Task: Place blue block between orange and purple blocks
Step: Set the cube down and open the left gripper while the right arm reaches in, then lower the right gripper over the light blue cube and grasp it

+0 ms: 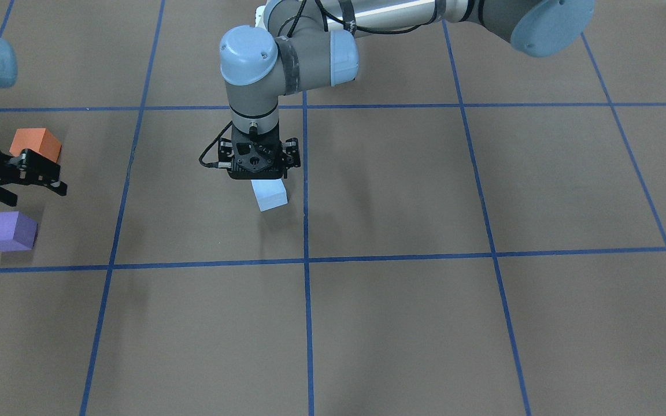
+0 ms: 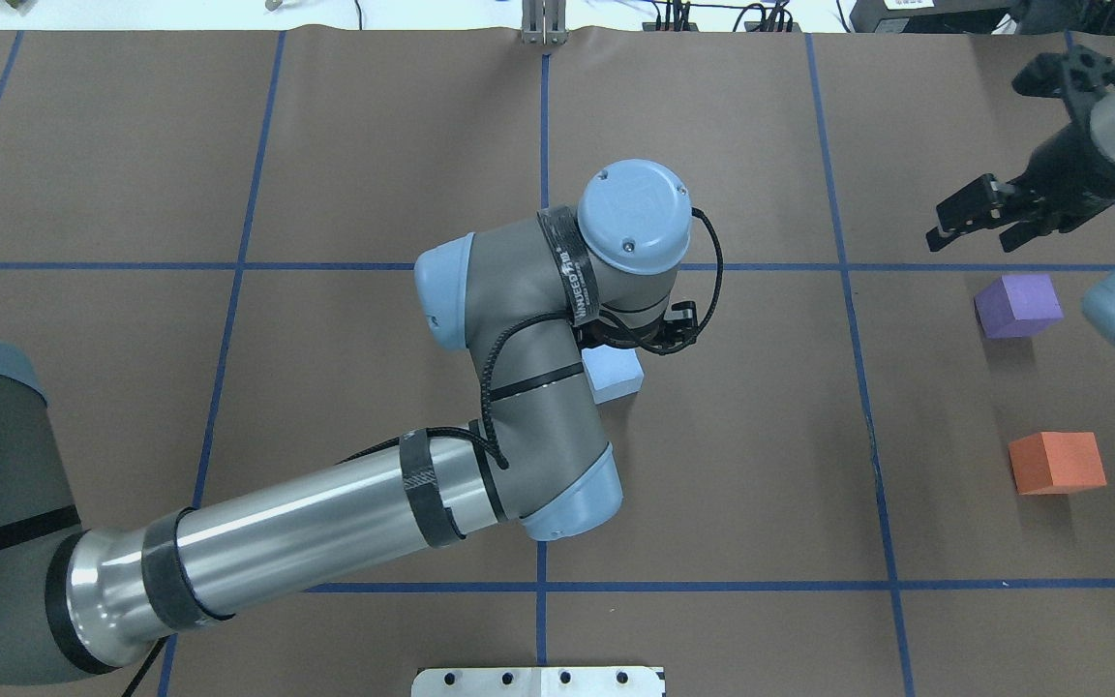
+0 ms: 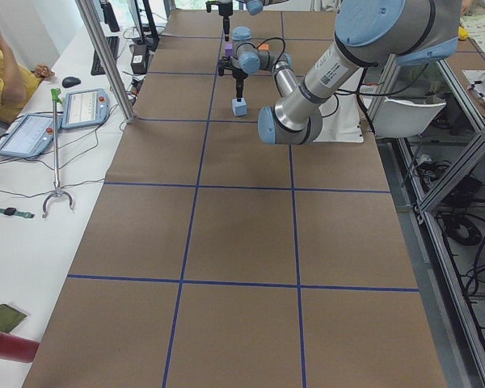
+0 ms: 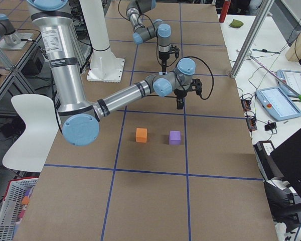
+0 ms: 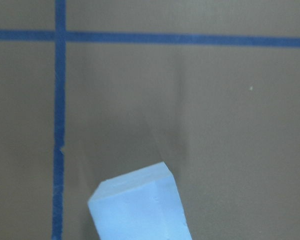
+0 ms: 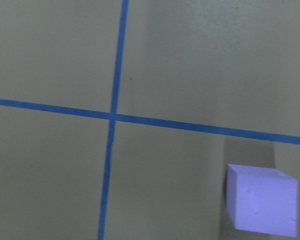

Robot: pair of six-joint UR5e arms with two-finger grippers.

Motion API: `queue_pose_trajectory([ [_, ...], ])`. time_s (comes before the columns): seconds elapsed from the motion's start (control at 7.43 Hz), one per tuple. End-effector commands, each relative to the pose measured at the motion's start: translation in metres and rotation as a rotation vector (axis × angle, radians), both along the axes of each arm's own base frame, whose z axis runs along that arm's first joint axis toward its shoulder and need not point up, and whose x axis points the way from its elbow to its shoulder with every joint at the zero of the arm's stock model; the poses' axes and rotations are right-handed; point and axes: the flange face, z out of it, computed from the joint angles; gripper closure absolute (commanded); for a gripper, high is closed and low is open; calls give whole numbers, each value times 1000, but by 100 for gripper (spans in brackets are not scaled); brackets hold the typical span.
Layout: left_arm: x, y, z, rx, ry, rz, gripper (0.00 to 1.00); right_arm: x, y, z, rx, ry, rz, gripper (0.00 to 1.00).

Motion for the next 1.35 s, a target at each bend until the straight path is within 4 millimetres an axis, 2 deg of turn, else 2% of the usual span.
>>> queue_pose_trajectory([
  [0.0,-85,-2,74,1,10,-43,1,-93,12,-70,0,7,36,0],
  [0.27,-190,14,160,58,-7,15,1,-177,42,-114,-6,31,99,0],
  [0.4,-238,18,195,88,-26,47,1,-205,59,-130,6,29,103,0],
  [0.54,-259,15,210,80,-31,57,1,-234,77,-141,43,33,85,0],
  [0.67,-263,16,218,73,-38,55,1,-255,91,-147,94,53,101,0],
  [0.81,-263,16,218,74,-37,54,1,-273,99,-150,121,68,109,0],
  [0.94,-263,16,220,72,-39,55,1,-280,103,-149,127,76,105,0],
  [1.08,-262,15,221,71,-40,55,1,-289,104,-144,144,64,106,0],
  [1.21,-261,16,221,71,-40,56,1,-312,100,-126,168,31,104,0],
])
